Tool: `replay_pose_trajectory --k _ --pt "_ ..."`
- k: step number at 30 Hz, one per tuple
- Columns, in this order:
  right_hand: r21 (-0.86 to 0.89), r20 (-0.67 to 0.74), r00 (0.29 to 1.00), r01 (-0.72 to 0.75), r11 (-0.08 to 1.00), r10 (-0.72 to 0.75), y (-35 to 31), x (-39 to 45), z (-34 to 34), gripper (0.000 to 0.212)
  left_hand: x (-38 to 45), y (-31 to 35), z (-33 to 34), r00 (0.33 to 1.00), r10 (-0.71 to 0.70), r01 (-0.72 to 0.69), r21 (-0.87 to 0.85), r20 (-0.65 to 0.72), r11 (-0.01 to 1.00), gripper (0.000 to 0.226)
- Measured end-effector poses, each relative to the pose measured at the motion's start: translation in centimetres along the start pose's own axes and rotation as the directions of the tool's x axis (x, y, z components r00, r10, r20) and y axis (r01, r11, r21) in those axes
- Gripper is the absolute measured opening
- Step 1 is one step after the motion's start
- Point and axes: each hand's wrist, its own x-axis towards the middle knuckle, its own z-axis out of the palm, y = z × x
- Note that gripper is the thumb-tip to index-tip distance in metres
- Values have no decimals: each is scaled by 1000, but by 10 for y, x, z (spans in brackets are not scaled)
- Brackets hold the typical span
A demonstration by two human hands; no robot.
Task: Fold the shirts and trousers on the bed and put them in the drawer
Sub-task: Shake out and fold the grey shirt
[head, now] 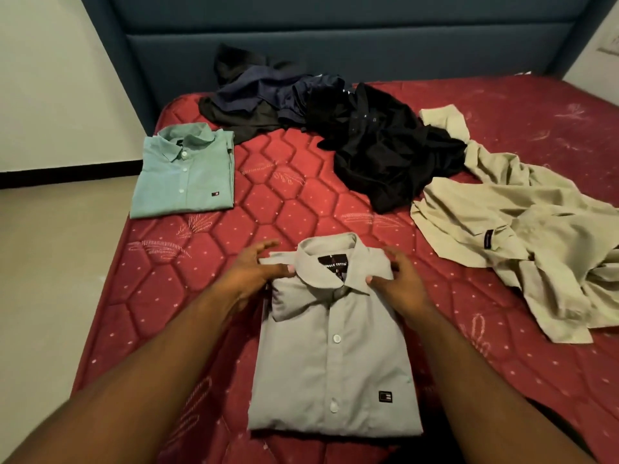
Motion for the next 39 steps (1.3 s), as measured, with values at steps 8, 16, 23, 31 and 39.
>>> replay_pose_trajectory --k 8,16,23,31,39 --pt "-95 -120 985 114 989 -125 2 -27 11 57 15 -1 12 952 191 -163 133 -237 978 69" --pt "-750 -13 994 60 659 -105 -16 -127 33 67 -140 -101 19 967 110 -23 350 -230 936 37" --pt "-487 472 775 626 609 -420 -89 -70 93 58 -166 -122 24 940 209 -138 258 -270 956 40" --pt "-814 366 931 332 476 -23 -124 13 156 26 -169 -136 8 957 170 -76 362 -236 929 40" --pt "-697 335 871 486 528 -359 -100 -25 155 49 -162 -126 -1 979 89 5 459 -181 888 50"
